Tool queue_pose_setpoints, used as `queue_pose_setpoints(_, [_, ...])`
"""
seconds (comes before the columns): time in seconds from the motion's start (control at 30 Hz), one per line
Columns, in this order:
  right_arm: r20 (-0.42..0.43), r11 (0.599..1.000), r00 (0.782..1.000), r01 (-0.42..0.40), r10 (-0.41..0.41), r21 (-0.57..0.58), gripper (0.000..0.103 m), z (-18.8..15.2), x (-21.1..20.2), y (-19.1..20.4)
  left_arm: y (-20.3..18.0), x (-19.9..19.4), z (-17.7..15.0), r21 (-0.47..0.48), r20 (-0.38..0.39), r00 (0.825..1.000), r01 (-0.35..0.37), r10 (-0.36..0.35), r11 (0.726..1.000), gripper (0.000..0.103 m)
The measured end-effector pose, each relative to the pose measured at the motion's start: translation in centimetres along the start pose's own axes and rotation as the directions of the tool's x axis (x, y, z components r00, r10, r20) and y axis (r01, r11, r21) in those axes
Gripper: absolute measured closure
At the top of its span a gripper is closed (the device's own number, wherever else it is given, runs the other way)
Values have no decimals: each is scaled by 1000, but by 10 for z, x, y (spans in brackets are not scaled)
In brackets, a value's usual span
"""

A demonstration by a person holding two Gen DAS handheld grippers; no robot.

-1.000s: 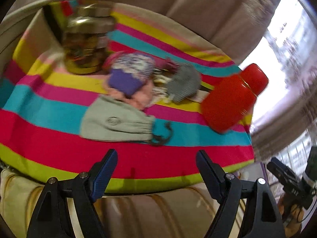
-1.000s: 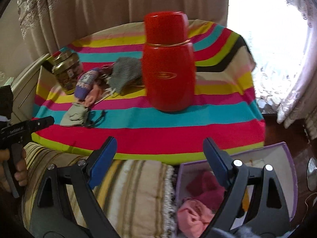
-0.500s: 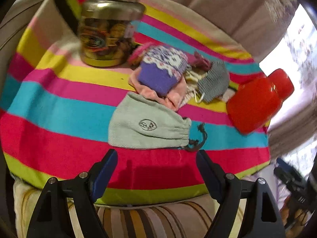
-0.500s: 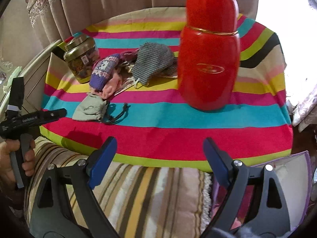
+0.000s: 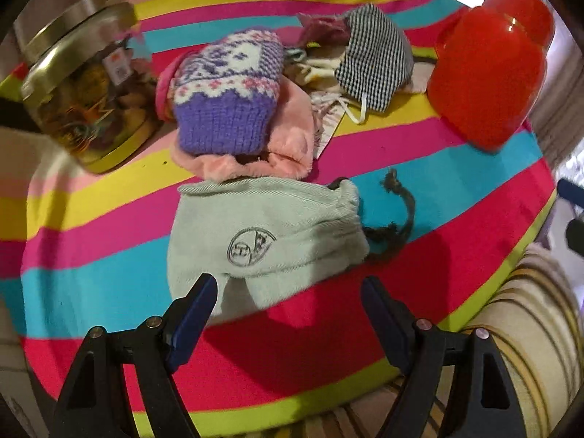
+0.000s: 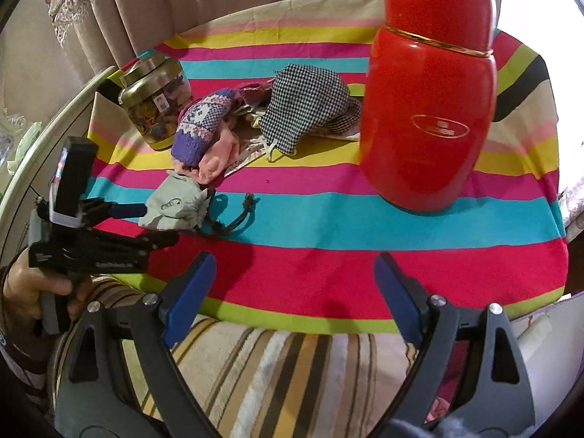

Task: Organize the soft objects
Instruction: 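Grasp the light green drawstring bag with the left tool while the right tool grasps the purple knit mitten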

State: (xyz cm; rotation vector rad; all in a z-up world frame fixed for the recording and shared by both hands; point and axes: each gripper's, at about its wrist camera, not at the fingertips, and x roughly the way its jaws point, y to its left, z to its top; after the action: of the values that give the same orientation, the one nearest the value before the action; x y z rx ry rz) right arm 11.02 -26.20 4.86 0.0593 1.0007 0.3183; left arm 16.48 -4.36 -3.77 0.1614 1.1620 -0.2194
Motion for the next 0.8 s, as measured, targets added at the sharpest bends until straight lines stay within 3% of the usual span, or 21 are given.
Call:
queue_pose_setpoints(0.17, [-3,1000,1000,-16,16,-5,13,11,10,8,5,19,7,22,-21,1000,13,-13,1000,22])
queue_pose_setpoints(0.27, [4,1000,1000,-21,21,-22,13,19,16,18,8,20,8,26,8,1000,23,-24,999,32])
queue_pose_setpoints(0.37, [10,999,1000,-27,27,-39,13,28,24,30,14,17,8,22,35,999,25,-26,999,46])
queue_pose_setpoints(0.43, [15,998,999,-34,35,-45,13,35,30,38,18,15,7,11,49,998,25,-26,1000,66])
queue_pose_setpoints(0.53, [30,998,999,-39,40,-50,13,45,36,50,38,12,11,-32,66,995,73,-71,997,83])
queue_pose_setpoints(0.63, [62,998,997,-38,41,-52,13,58,39,62,54,9,8,-84,84,990,121,-114,989,90])
queue_pose_setpoints(0.8, [89,998,995,-37,41,-44,13,80,52,78,72,-11,-6,-156,140,980,161,-140,974,93])
